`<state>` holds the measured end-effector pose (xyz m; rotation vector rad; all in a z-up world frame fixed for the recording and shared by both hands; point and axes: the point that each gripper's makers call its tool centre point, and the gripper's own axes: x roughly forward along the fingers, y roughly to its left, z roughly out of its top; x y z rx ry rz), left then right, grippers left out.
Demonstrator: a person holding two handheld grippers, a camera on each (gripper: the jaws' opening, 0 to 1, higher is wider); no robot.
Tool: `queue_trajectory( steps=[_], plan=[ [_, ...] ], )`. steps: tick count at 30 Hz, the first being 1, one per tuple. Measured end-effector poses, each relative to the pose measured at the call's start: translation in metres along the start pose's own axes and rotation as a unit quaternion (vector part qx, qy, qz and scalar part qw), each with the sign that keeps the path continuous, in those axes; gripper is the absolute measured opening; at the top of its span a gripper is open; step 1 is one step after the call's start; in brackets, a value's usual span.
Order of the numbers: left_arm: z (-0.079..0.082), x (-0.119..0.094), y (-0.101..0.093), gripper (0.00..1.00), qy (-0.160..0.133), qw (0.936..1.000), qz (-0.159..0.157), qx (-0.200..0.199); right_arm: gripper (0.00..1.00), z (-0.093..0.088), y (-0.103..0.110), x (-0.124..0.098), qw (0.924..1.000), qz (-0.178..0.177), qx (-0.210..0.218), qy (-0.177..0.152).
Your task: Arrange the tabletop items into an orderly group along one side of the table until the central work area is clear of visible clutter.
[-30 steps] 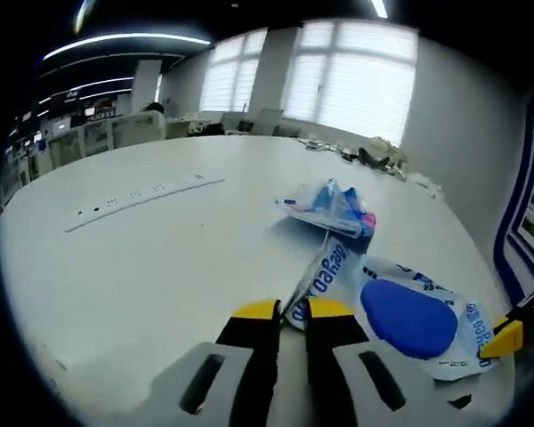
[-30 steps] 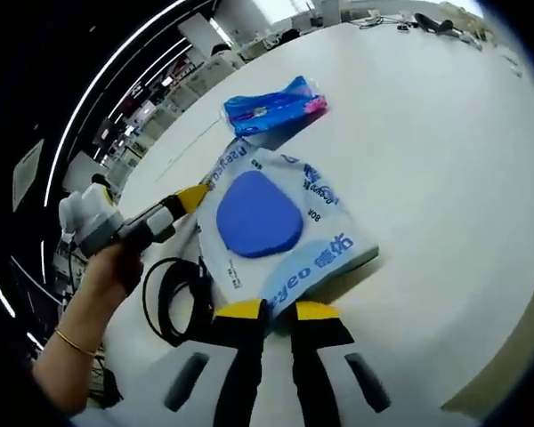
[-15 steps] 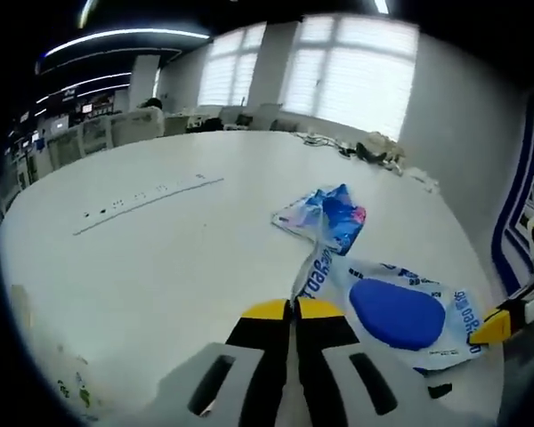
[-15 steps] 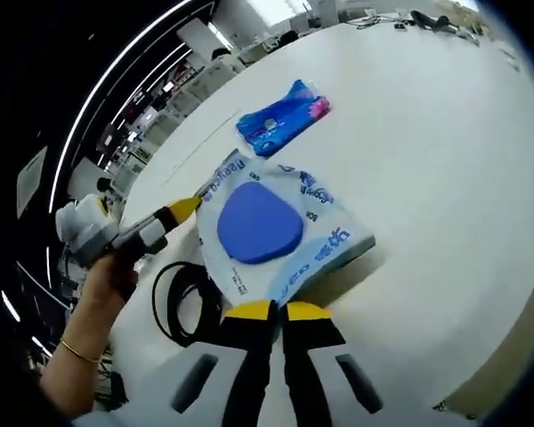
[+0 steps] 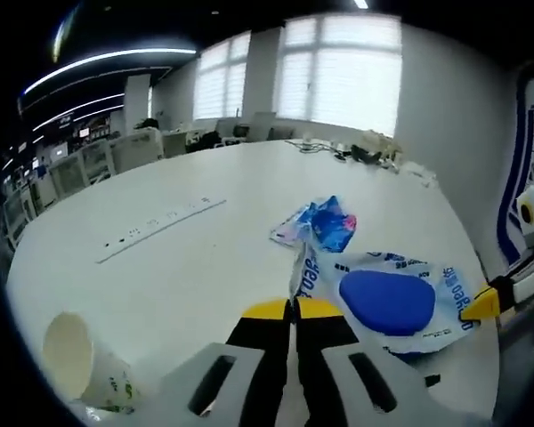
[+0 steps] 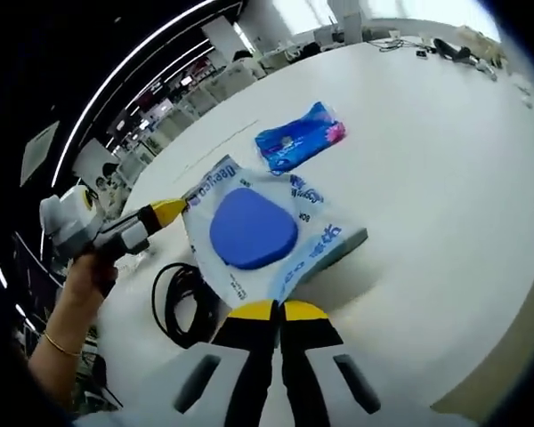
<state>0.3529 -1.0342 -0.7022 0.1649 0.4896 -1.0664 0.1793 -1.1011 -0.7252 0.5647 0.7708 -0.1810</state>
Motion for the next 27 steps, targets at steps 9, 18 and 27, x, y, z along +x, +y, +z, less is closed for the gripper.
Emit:
queue_trajectory(
  steps=[9, 18, 27],
  plan=[
    [0.015, -0.031, 0.002, 0.0, -0.027, 0.999, 0.034, -0.01, 0.0, 0.031, 0.008, -0.002, 0.996, 0.004, -0.087, -0.023],
    [0.01, -0.054, 0.017, 0.0, -0.035, 0.9962, 0.076, -0.026, 0.0, 0.071, 0.014, 0.013, 0.9876, 0.026, -0.153, -0.026],
    [0.0, -0.07, 0.029, 0.0, -0.032, 0.9936, 0.1, -0.043, 0.0, 0.094, 0.027, 0.037, 0.9751, 0.039, -0.217, -0.022]
  ],
)
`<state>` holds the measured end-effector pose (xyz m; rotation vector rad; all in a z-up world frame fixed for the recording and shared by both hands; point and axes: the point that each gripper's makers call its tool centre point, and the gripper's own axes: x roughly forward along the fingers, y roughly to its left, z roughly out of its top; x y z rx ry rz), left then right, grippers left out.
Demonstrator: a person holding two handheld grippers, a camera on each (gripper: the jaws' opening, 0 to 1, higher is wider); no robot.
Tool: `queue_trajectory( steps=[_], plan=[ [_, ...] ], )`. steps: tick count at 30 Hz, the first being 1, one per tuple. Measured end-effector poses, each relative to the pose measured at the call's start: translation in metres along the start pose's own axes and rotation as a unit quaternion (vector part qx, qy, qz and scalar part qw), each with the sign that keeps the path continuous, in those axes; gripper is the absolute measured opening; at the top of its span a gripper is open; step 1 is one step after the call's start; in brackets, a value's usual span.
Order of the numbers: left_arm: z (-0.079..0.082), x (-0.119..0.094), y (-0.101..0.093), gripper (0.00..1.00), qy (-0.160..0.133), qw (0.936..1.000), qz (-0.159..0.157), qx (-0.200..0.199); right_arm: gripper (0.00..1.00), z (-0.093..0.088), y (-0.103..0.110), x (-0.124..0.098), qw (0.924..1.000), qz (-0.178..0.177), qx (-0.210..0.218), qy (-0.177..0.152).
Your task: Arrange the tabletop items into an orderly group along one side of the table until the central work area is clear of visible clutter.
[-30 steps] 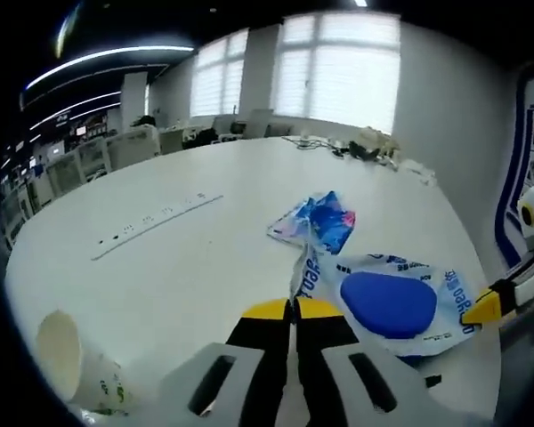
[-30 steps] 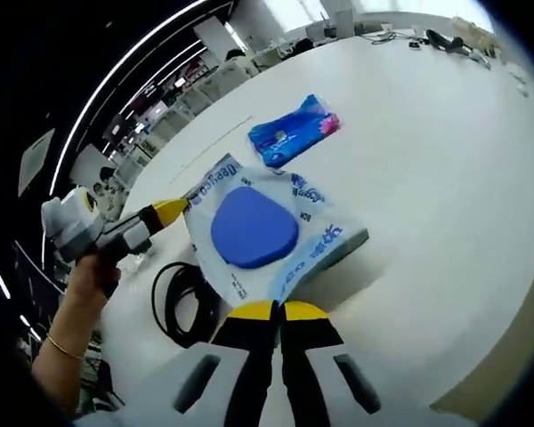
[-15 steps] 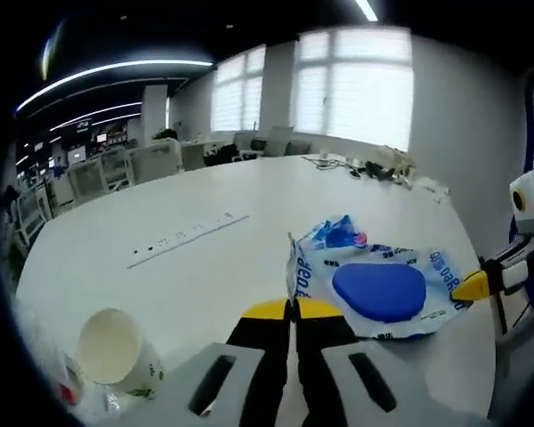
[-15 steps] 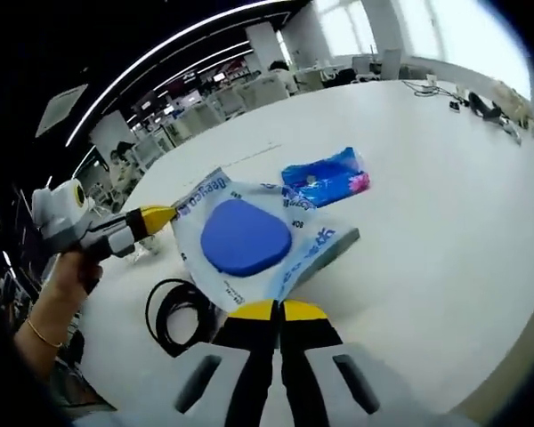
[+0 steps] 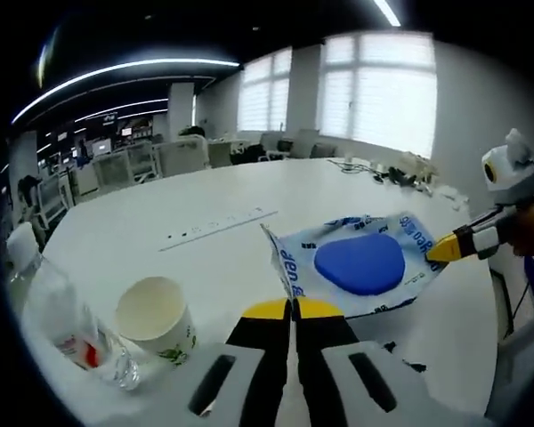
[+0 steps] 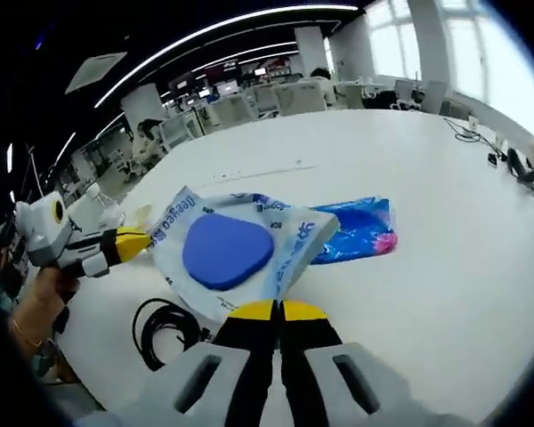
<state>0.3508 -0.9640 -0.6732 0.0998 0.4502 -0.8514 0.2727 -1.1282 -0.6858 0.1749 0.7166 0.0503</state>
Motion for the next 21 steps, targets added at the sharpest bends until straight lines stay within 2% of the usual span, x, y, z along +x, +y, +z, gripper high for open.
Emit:
queue_trajectory(
  steps=[4, 10, 15, 21],
  plan=[
    [-0.006, 0.0, 0.005, 0.0, 0.004, 0.9999, 0.006, -0.012, 0.0, 0.006, -0.002, 0.012, 0.9998, 0.002, -0.018, 0.005],
    [-0.013, 0.001, 0.006, 0.0, 0.015, 0.9997, 0.018, -0.005, 0.0, 0.013, -0.006, 0.03, 0.9992, 0.014, -0.033, 0.02],
    [-0.018, 0.005, 0.011, 0.0, 0.015, 0.9993, 0.022, -0.027, 0.0, 0.017, -0.01, 0.045, 0.9984, 0.022, -0.041, 0.033],
    [-0.021, 0.01, 0.016, 0.0, 0.014, 0.9986, 0.029, -0.043, 0.0, 0.026, -0.01, 0.062, 0.9965, 0.03, -0.073, 0.026]
  ],
)
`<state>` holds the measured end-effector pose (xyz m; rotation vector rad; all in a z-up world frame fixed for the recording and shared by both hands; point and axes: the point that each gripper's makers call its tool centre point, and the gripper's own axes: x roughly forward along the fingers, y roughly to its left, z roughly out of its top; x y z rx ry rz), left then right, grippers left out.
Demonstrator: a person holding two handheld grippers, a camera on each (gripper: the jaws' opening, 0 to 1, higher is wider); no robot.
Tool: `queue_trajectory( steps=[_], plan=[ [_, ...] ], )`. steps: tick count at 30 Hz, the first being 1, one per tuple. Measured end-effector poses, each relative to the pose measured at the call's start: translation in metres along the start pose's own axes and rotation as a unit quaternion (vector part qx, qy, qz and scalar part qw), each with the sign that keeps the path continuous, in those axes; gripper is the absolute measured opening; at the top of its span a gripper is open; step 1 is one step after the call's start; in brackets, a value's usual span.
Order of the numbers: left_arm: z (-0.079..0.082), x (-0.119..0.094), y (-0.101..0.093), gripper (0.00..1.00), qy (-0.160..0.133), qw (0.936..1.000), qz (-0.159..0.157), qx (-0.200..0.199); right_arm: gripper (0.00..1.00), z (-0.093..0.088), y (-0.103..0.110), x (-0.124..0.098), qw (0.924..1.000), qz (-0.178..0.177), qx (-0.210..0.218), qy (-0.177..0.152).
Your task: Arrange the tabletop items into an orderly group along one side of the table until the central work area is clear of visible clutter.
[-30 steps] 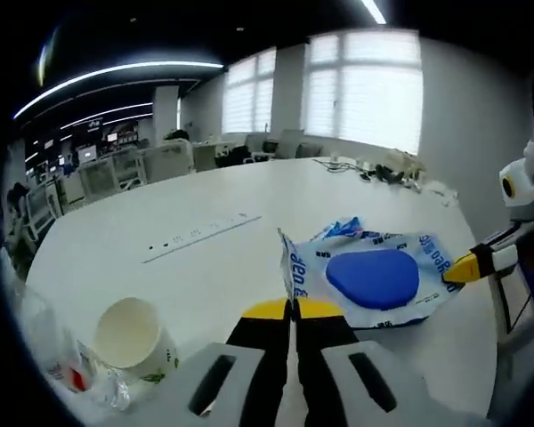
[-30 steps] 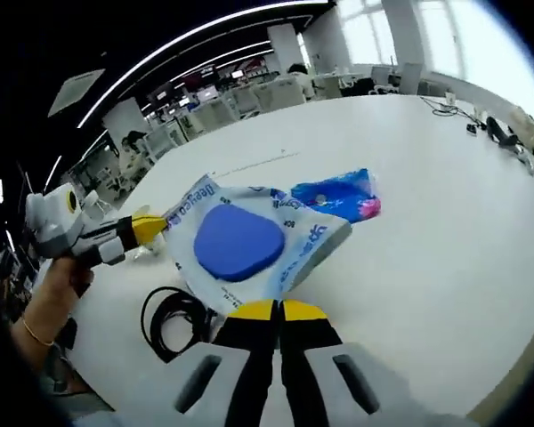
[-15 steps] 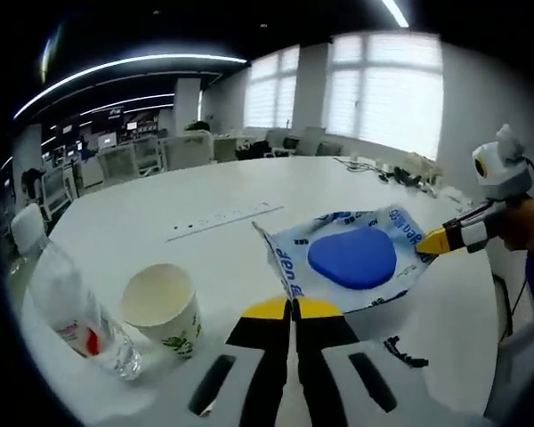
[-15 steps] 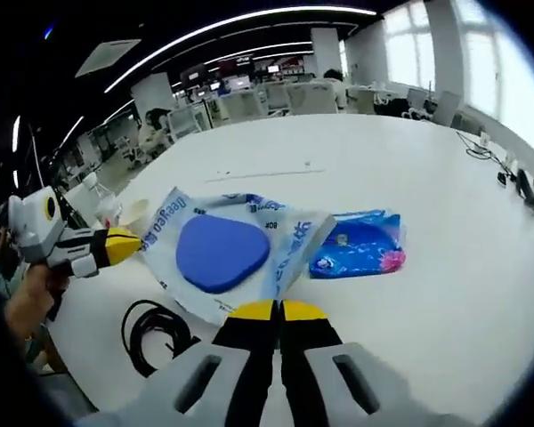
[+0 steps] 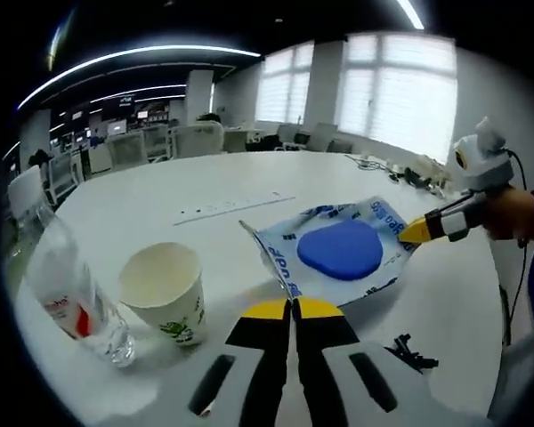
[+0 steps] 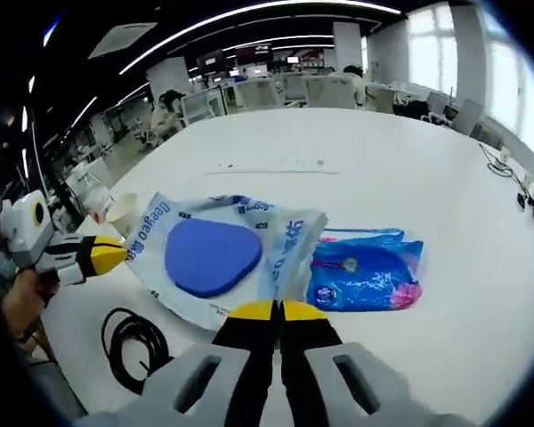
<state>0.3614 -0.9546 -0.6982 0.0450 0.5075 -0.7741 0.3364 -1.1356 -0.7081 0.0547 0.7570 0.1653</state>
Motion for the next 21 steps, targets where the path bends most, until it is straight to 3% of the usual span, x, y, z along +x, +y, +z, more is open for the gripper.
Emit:
queue_trajectory(
  steps=[13, 21],
  plan=[
    [-0.012, 0.01, 0.016, 0.0, 0.006, 0.9996, 0.018, -0.019, 0.0, 0.001, -0.004, 0.036, 0.9994, 0.029, 0.016, 0.007],
    [-0.017, 0.014, 0.024, 0.0, 0.006, 0.9992, 0.033, -0.022, 0.0, 0.0, -0.001, 0.046, 0.9984, 0.049, 0.026, 0.009]
  ],
)
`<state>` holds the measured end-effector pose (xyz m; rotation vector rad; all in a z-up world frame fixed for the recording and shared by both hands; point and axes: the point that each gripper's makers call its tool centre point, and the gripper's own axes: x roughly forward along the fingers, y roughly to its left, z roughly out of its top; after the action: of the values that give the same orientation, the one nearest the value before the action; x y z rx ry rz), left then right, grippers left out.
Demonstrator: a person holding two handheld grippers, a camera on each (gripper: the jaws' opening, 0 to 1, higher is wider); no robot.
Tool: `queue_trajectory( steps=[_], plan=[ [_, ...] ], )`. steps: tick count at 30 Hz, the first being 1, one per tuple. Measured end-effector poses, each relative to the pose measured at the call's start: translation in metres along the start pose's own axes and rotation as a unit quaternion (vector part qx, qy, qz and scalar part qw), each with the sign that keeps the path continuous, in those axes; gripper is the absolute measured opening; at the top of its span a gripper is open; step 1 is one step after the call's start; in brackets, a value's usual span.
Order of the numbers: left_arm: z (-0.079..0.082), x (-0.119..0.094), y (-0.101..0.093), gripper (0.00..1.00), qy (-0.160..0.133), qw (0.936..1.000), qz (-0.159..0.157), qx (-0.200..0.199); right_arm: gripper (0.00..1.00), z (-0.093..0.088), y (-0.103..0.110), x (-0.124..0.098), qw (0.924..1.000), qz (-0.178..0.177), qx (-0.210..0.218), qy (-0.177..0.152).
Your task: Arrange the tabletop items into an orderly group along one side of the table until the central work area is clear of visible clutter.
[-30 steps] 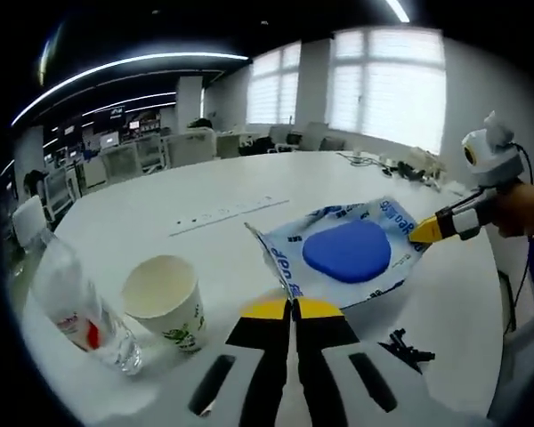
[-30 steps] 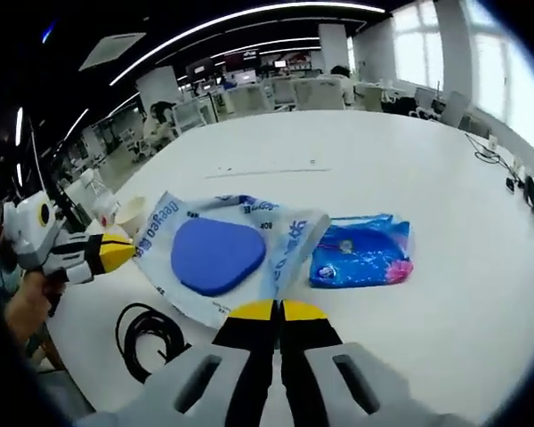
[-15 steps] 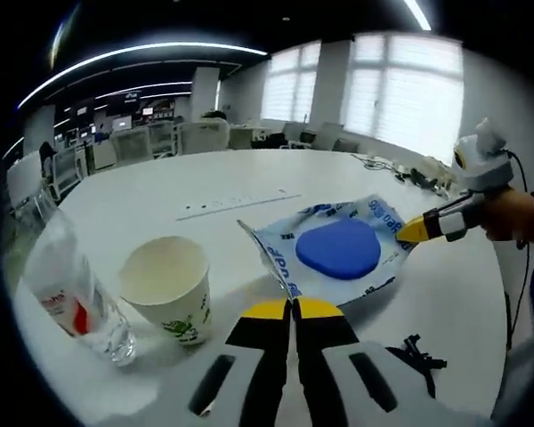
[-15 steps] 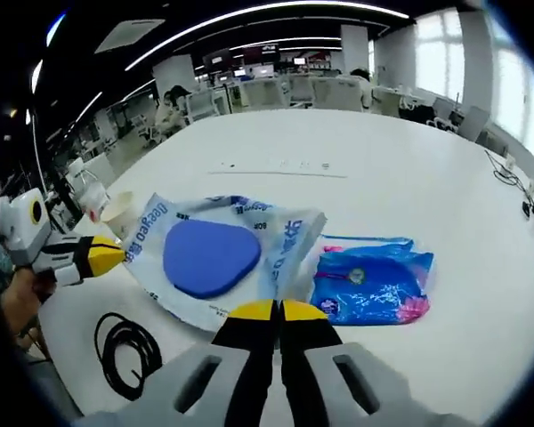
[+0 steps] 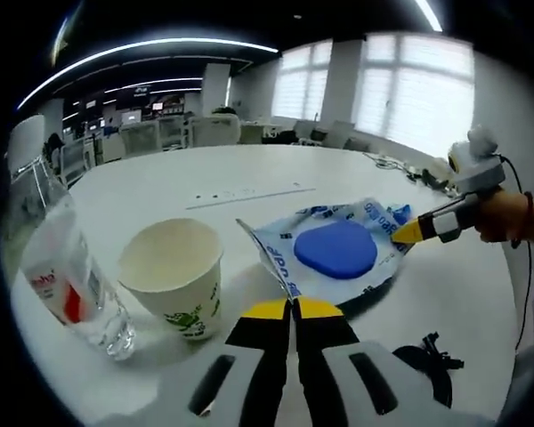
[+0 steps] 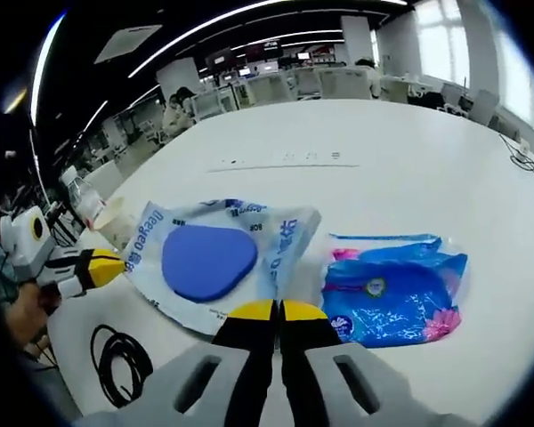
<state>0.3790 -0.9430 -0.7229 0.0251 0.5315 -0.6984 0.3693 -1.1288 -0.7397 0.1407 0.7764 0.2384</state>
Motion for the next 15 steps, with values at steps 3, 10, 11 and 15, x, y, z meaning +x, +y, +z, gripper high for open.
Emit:
queue_trajectory(
  steps=[3, 10, 11, 15],
  plan=[
    [-0.001, 0.002, 0.003, 0.0, 0.006, 0.9999, 0.005, 0.008, 0.0, -0.001, 0.0, 0.006, 1.0, 0.005, 0.003, 0.004],
    [-0.009, 0.007, 0.006, 0.0, 0.022, 0.9982, 0.026, 0.049, 0.0, -0.003, 0.001, 0.012, 0.9999, 0.008, 0.004, 0.008],
    [-0.01, 0.007, 0.006, 0.0, 0.024, 0.9977, 0.028, 0.057, 0.0, -0.003, 0.001, 0.012, 0.9999, 0.01, -0.002, 0.008],
    [-0.013, 0.007, 0.006, 0.0, 0.027, 0.9973, 0.027, 0.063, 0.0, -0.002, -0.001, 0.014, 0.9999, 0.006, 0.002, 0.01]
  ],
)
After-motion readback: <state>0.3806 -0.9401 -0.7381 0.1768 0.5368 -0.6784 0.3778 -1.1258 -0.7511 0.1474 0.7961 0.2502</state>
